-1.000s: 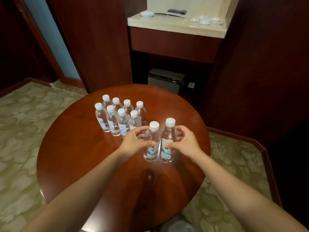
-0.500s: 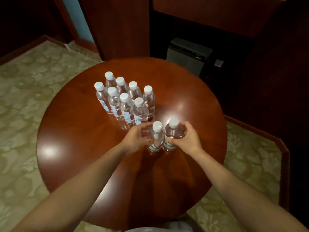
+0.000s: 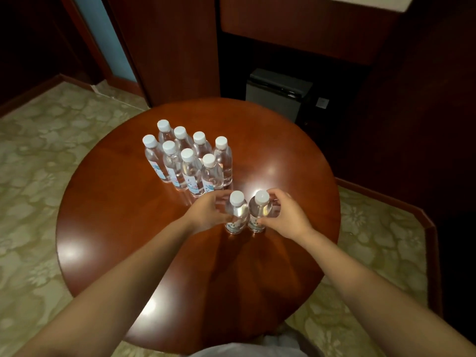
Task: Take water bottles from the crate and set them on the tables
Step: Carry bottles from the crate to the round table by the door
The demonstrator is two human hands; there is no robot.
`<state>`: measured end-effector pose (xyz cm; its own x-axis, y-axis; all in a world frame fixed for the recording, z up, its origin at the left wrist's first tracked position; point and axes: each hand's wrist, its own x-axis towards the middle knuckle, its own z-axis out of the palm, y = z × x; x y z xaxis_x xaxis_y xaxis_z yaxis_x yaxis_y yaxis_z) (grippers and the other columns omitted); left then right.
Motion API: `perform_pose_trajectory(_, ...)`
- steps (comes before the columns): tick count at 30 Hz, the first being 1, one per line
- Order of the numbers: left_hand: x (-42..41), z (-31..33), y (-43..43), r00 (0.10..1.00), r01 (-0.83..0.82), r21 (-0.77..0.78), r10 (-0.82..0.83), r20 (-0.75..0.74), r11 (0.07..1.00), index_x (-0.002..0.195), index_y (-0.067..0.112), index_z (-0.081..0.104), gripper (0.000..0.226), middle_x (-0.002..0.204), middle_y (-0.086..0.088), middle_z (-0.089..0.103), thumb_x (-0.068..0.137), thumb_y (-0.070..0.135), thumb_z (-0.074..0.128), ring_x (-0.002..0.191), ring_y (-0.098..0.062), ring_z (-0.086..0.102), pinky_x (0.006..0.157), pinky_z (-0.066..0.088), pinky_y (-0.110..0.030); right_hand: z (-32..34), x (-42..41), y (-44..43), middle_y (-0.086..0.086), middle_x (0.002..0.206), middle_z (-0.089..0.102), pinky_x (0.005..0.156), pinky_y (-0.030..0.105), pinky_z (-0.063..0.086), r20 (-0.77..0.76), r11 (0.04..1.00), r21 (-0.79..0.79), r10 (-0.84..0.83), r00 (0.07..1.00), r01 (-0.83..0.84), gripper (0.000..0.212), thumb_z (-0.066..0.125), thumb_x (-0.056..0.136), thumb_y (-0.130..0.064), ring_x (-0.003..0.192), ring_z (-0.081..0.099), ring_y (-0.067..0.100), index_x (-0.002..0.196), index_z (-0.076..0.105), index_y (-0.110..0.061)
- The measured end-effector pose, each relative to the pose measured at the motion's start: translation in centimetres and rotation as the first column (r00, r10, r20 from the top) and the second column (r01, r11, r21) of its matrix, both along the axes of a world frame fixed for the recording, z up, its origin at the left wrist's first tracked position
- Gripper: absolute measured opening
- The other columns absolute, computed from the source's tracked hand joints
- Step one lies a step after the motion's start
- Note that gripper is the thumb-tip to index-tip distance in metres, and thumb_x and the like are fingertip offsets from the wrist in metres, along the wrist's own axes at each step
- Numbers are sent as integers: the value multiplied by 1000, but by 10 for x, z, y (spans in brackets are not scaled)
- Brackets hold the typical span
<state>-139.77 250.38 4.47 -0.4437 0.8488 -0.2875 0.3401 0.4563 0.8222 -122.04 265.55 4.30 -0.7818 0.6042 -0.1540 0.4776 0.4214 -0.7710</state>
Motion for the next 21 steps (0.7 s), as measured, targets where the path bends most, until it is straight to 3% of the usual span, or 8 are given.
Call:
perform_pose_trajectory(5,10,25,5,988,-55,80,66,-140,995,125,25,64,55,116,9,64,74,26,85,103,-9,62,91,55,-42,24,1,10,-12,114,57,94,23,47,-16,996,61,58,998,-57,64,83,75,-14,104,58,7,132,59,-27)
perform_pose_trajectory(8,17,38,8,953,-14,73,36,-300,997,118,25,67,42,111,8,62,78,28,81,99,-10,60,85,54,-34,38,-5,19,-10,111,61,93,30,52,73,974,129,178,981,-187,51,77,81,-13,93,60,5,129,64,-25)
perform_pose_trajectory(12,20,49,9,847,1,-21,-12,-532,1000,114,28,68,38,112,11,65,80,39,78,95,-7,59,77,52,-27,52,-16,28,-7,110,62,81,26,47,227,893,257,316,921,-370,46,75,83,-25,97,58,10,128,65,-28)
perform_pose_trajectory(16,26,56,11,789,-41,-71,-11,-614,997,112,27,67,39,107,10,66,79,46,76,94,-8,59,76,55,-28,51,-28,35,-17,94,52,71,27,44,305,822,293,404,862,-489,36,76,78,-33,91,56,9,113,67,-38)
perform_pose_trajectory(21,35,58,18,722,-97,-131,-21,-692,987,115,28,67,39,113,8,67,80,45,76,101,-11,59,80,55,-28,53,-37,49,-15,99,61,79,33,52,328,752,332,474,818,-569,30,76,76,-39,95,59,10,104,69,-34)
